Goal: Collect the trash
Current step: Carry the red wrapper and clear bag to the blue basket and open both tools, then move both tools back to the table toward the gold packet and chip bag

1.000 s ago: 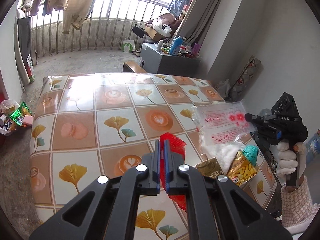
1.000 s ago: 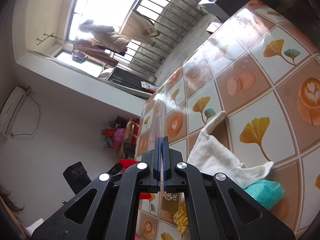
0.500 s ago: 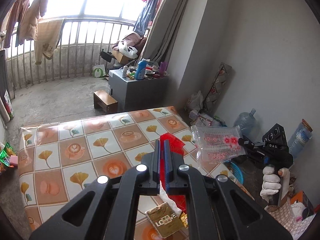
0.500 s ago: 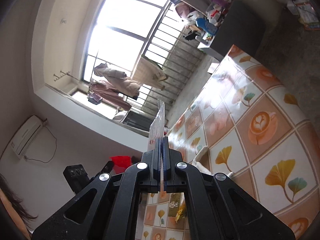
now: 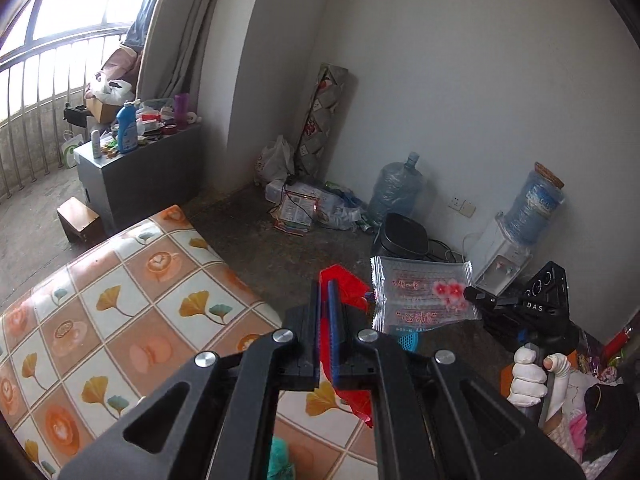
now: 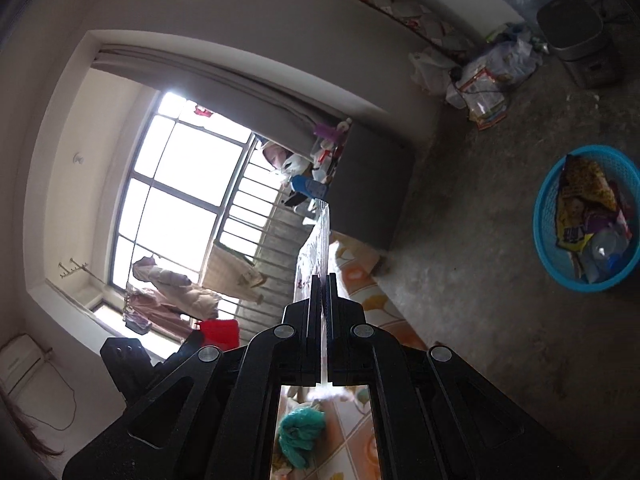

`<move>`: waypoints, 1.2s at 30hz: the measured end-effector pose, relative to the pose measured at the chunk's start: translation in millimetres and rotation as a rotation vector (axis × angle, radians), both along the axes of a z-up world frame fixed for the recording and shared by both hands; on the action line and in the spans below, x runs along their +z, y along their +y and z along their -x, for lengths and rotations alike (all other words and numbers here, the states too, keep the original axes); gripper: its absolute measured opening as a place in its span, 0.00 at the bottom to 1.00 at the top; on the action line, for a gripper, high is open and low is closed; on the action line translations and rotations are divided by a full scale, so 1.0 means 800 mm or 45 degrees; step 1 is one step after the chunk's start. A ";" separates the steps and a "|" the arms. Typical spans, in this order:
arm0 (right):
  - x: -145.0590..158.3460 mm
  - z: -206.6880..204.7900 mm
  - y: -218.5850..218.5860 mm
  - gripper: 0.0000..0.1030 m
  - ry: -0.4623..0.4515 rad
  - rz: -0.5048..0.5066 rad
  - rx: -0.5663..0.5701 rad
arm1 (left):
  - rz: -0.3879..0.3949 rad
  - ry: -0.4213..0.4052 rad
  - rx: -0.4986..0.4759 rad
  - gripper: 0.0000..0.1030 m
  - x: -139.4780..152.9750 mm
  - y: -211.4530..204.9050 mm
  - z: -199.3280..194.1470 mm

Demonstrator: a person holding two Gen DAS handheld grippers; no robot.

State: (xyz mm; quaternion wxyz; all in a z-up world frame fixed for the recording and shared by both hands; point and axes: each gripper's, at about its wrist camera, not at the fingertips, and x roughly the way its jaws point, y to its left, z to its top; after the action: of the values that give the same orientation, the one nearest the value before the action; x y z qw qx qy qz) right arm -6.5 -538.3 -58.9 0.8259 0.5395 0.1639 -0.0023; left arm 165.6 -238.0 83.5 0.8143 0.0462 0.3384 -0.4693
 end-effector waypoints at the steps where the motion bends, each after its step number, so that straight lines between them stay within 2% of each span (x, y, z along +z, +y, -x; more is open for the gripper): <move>1: -0.006 0.008 -0.009 0.00 0.036 0.022 -0.052 | -0.015 0.007 -0.028 0.03 -0.005 -0.022 0.000; 7: -0.056 0.041 -0.057 0.00 0.272 0.099 -0.324 | -0.150 0.055 -0.192 0.03 -0.062 -0.169 0.006; 10: -0.081 0.046 -0.078 0.00 0.366 0.121 -0.414 | -0.217 0.067 -0.266 0.03 -0.094 -0.239 0.013; 18: -0.142 0.018 -0.144 0.01 0.508 0.102 -0.477 | -0.331 0.090 -0.362 0.04 -0.171 -0.378 0.012; 19: -0.152 0.014 -0.155 0.02 0.524 0.090 -0.479 | -0.341 0.096 -0.365 0.08 -0.181 -0.392 0.009; 20: -0.163 0.008 -0.163 0.05 0.550 0.086 -0.474 | -0.361 0.115 -0.384 0.19 -0.196 -0.407 0.004; 21: -0.178 -0.003 -0.175 0.11 0.587 0.084 -0.449 | -0.388 0.120 -0.375 0.27 -0.211 -0.420 0.000; 22: -0.196 -0.013 -0.184 0.17 0.634 0.077 -0.427 | -0.408 0.118 -0.352 0.39 -0.223 -0.429 -0.004; 23: -0.213 -0.017 -0.190 0.31 0.683 0.055 -0.417 | -0.420 0.131 -0.338 0.41 -0.237 -0.436 -0.008; 24: -0.230 -0.022 -0.195 0.37 0.720 0.031 -0.401 | -0.439 0.152 -0.318 0.41 -0.247 -0.442 -0.014; 27: -0.262 -0.016 -0.197 0.38 0.806 -0.025 -0.408 | -0.441 0.232 -0.261 0.41 -0.261 -0.439 -0.026; 29: -0.267 -0.001 -0.195 0.38 0.776 -0.064 -0.434 | -0.436 0.221 -0.270 0.42 -0.257 -0.430 -0.027; 33: -0.251 0.019 -0.186 0.41 0.729 -0.057 -0.473 | -0.423 0.157 -0.275 0.46 -0.236 -0.415 -0.029; 36: -0.225 0.024 -0.181 0.42 0.686 -0.008 -0.507 | -0.378 0.129 -0.279 0.51 -0.204 -0.392 -0.028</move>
State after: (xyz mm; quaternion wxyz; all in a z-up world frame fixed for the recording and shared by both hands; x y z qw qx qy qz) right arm -26.0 -682.9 -238.7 0.7345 0.5436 0.2677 -0.3055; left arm 188.0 -551.2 -79.7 0.7244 0.1787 0.4376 -0.5018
